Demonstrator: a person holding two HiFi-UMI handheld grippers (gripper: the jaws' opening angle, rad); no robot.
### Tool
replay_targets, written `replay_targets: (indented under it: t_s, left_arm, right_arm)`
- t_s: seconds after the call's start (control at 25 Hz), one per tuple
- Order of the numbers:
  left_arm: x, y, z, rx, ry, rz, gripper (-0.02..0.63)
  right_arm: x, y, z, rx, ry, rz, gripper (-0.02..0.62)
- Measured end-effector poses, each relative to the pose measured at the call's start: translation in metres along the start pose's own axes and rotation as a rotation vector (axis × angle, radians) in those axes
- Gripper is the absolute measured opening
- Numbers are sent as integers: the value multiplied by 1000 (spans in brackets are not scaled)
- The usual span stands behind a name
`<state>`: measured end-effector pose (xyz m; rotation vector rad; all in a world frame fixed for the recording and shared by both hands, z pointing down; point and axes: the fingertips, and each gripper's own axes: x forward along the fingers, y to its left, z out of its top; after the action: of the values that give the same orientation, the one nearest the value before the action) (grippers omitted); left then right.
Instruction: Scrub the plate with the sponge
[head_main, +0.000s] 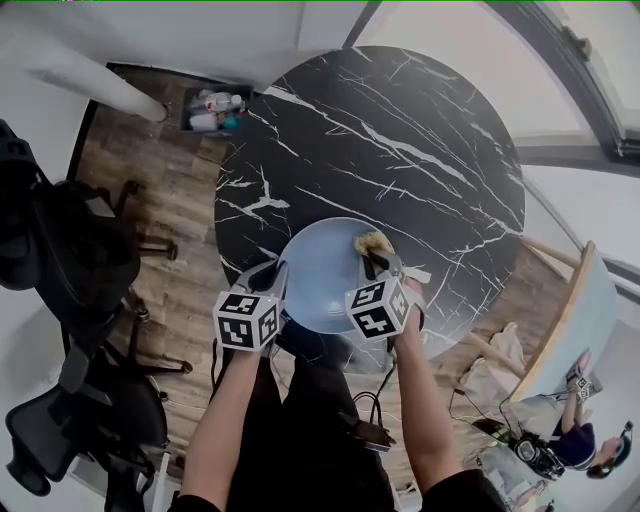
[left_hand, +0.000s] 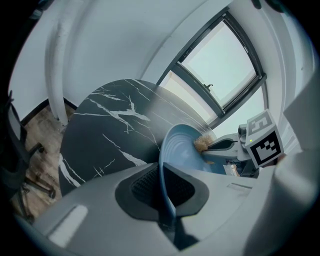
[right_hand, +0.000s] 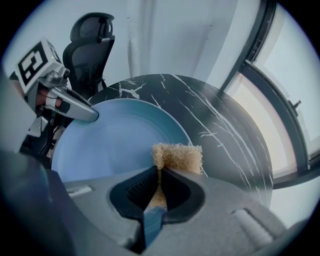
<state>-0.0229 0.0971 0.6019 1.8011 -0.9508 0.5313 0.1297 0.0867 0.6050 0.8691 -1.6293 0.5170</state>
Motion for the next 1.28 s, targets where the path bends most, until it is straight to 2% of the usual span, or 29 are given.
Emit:
replay_targets:
  t_s: [0.32, 0.6, 1.28]
  left_arm:
    - [-1, 1, 0, -20, -5, 1, 15]
    - [0, 2, 2, -14, -3, 2, 15]
    - [1, 2, 2, -22, -2, 4, 17]
  right_arm:
    - [-1, 15, 5, -59, -6, 17, 25]
    - [-6, 50, -1, -141, -14, 54, 25]
    - [-25, 147, -41, -309, 26, 223, 25]
